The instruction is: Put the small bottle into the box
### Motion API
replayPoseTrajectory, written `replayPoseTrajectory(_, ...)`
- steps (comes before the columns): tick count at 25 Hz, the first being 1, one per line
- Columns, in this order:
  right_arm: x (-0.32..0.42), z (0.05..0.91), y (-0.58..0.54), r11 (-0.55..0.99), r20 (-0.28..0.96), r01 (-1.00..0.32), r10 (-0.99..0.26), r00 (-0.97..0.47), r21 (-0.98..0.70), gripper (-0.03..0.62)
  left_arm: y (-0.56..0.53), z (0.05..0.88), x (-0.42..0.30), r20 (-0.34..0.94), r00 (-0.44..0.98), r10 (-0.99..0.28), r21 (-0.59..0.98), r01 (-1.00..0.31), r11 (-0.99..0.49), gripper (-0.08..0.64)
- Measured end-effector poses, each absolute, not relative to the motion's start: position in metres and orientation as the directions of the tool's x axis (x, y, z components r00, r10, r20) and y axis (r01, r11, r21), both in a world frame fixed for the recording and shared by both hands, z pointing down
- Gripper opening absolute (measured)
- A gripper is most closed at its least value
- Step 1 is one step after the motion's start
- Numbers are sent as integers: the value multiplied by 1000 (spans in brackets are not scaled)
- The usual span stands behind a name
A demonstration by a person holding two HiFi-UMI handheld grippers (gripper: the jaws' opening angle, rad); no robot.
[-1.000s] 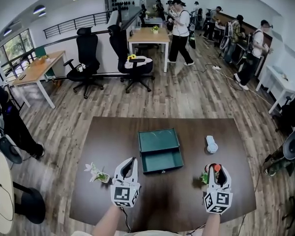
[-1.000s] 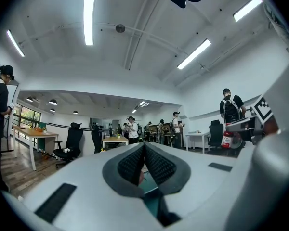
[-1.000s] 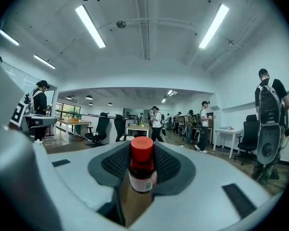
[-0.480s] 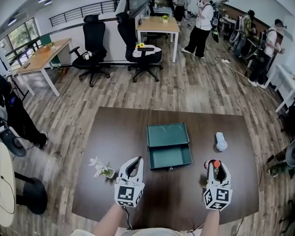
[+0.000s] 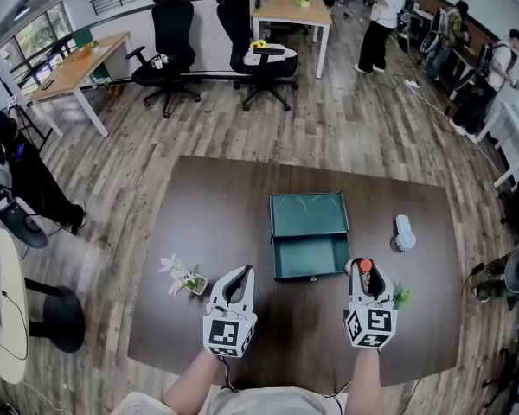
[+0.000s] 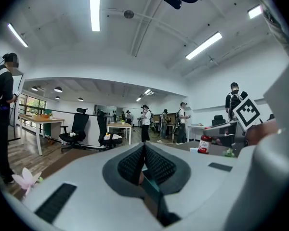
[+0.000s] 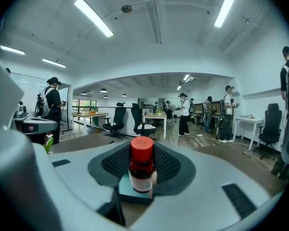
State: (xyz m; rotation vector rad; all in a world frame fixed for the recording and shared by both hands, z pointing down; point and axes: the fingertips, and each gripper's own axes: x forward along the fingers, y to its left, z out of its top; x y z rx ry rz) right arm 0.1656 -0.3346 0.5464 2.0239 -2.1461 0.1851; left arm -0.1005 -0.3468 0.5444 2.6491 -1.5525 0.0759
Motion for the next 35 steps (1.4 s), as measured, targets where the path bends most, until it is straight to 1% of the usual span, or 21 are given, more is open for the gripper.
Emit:
replayPoseTrajectory(12,109,611,-380,182,339,-983,-925,-169,6,141,-341,585,-127,172,454,-874,65,-891,-449,2)
replayPoseTrajectory(20,82,656,-393,224,420,-975,-884,-203,1,141,-344,598,-153,201,405,-892,78,-914,-397,2)
replayPoseTrajectory(23,76,665,-392,236,441,-971,-874,-203,22,141,-345,599,-157,208,395,-895,80,-919,-387,2)
replayPoseTrajectory(35,74,675,-378,215,406,-977,-893,-193,10,141,-343,604,-151,211,407,-889,92,-914,-396,2)
